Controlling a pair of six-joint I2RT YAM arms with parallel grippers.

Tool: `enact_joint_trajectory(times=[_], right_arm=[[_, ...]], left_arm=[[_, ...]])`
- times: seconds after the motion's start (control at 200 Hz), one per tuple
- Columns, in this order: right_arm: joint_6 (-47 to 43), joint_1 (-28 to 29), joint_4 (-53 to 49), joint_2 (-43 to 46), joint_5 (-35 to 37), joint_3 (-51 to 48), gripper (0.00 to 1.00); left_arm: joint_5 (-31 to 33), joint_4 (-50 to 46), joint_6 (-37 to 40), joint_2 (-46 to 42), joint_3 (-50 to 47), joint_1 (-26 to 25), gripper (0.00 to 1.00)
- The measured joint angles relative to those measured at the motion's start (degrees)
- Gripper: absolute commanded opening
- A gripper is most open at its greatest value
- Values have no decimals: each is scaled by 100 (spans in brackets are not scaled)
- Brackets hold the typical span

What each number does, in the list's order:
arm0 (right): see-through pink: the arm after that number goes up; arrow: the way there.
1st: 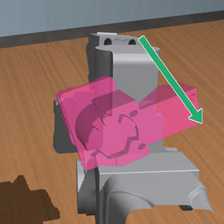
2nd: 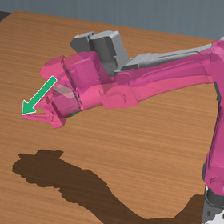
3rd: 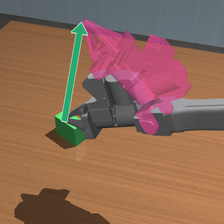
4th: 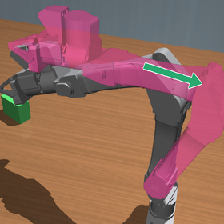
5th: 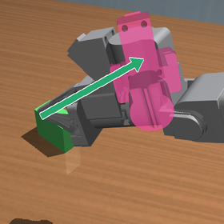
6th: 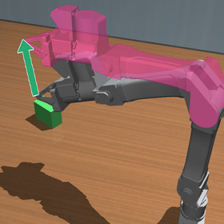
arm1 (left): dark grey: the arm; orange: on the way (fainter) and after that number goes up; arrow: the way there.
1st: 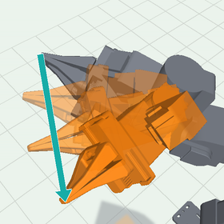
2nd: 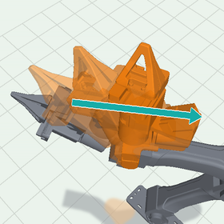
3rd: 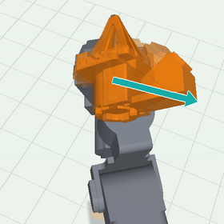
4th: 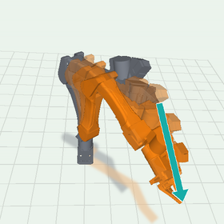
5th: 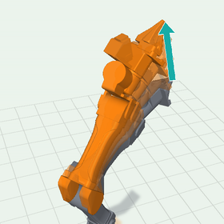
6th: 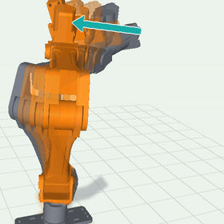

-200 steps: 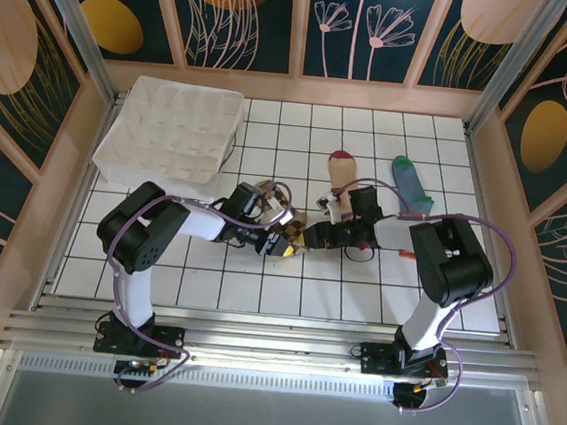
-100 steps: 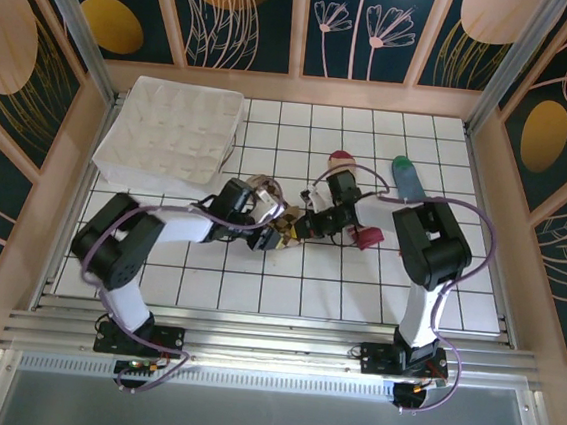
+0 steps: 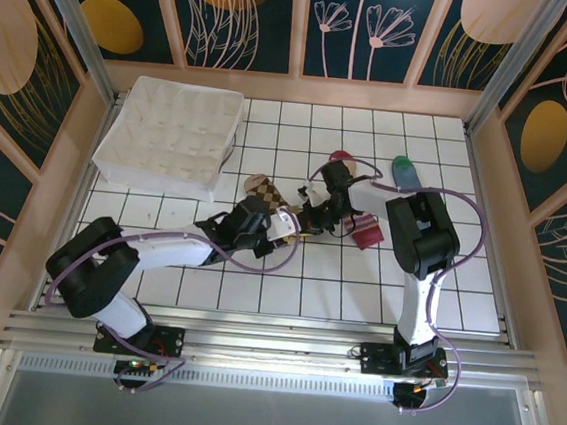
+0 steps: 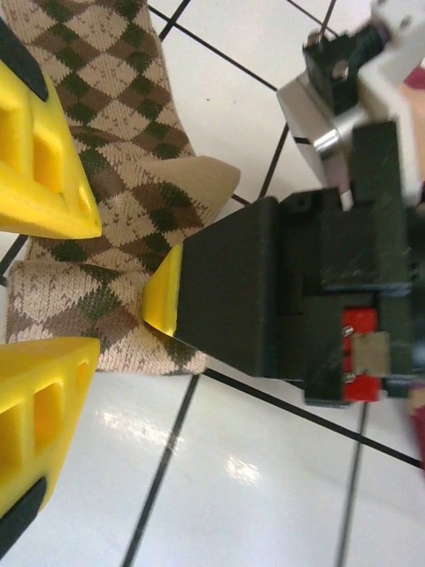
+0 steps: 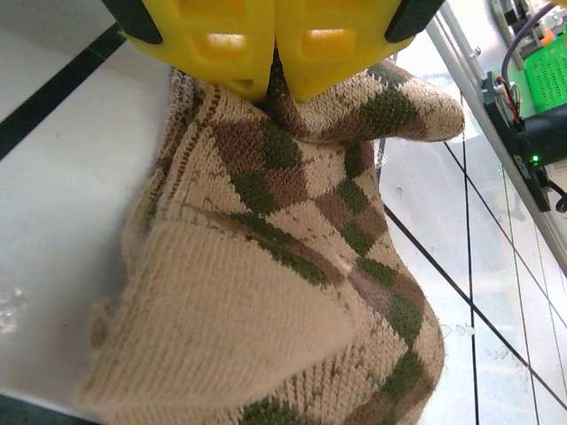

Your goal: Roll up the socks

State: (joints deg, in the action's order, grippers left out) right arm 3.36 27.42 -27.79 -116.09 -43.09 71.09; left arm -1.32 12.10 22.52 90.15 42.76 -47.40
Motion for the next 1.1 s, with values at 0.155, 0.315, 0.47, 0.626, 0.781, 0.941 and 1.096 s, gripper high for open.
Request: enact_joint_trajectory(times=[0.155, 0.315, 0.47, 0.626, 0.781, 0.941, 1.096], right_arm=[[-2, -33, -234, -114, -70, 157, 0], [-7, -76, -417, -210, -168, 269, 0], [-68, -122, -590, -247, -212, 317, 0], [-175, -144, -691, -247, -216, 319, 0], [-254, -258, -822, -247, -208, 323, 16], [-306, -378, -870, -28, -184, 144, 41], [-131, -846, -671, 647, -109, -522, 46]], left_arm=[[170, -35, 361, 400, 258, -142, 36], [190, -37, 540, 675, 343, -251, 38], [382, -35, 588, 940, 350, -264, 42], [638, -42, 503, 1241, 494, -321, 32], [616, -195, 334, 1335, 730, -337, 0], [96, -284, -52, 1327, 787, -254, 0], [-938, -518, -645, 1327, 905, 83, 0]])
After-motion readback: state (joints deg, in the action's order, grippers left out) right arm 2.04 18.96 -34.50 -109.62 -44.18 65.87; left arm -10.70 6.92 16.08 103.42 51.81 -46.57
